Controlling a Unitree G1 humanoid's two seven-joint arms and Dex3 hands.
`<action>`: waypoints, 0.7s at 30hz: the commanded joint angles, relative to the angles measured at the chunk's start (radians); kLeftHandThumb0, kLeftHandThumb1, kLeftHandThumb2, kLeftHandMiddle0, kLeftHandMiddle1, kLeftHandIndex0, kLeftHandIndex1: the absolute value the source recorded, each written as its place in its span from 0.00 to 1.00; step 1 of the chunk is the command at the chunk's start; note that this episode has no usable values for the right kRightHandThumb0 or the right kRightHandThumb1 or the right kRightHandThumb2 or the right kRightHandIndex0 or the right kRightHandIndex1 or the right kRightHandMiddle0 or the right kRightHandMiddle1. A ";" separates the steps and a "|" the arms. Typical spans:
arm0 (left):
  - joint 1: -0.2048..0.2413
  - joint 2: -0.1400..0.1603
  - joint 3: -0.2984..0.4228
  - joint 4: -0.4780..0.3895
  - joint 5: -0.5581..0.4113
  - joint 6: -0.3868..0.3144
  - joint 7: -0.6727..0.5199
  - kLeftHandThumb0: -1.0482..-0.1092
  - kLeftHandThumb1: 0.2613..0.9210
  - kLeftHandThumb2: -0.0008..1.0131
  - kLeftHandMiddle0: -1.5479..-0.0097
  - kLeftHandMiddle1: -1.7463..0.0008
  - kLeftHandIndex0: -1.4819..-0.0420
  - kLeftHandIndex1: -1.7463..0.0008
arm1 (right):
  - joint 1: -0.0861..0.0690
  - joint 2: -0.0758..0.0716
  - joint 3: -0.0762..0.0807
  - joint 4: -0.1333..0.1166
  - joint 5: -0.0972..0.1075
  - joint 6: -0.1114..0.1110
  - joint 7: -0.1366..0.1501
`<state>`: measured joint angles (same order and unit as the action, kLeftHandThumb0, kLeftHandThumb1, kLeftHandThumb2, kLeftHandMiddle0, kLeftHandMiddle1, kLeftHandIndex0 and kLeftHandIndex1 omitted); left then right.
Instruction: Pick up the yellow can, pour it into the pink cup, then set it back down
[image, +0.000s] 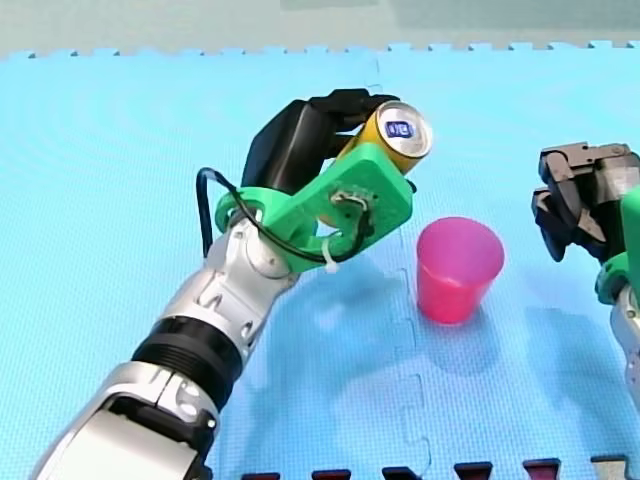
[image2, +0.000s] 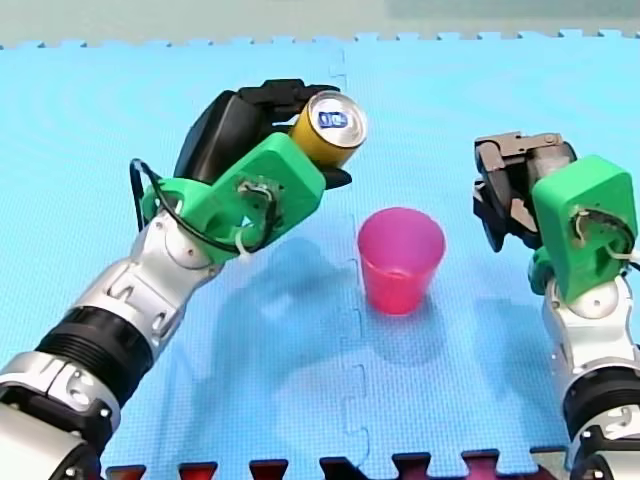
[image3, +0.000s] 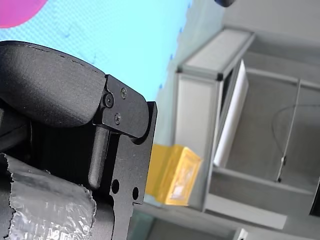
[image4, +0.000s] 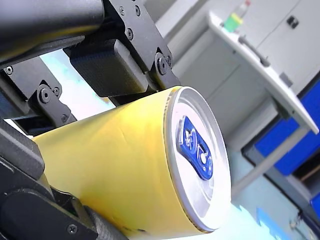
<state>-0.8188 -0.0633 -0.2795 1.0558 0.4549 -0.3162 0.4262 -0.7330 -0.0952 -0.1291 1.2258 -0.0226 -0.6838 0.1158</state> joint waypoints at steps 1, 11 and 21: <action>-0.014 0.004 -0.009 0.012 0.010 -0.015 0.021 0.50 0.84 0.01 0.06 0.98 0.12 0.99 | -0.005 -0.003 -0.002 0.003 0.004 0.005 -0.001; -0.020 0.017 -0.045 0.016 0.048 -0.027 0.039 0.50 0.88 0.01 0.04 0.97 0.10 0.98 | -0.007 -0.004 0.008 0.003 -0.013 0.005 -0.022; -0.027 0.019 -0.061 0.013 0.058 -0.026 0.040 0.50 0.89 0.00 0.34 0.31 0.23 0.71 | -0.012 -0.002 0.010 0.003 -0.019 0.014 -0.043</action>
<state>-0.8329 -0.0458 -0.3384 1.0746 0.5099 -0.3369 0.4619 -0.7410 -0.0949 -0.1179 1.2281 -0.0435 -0.6725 0.0789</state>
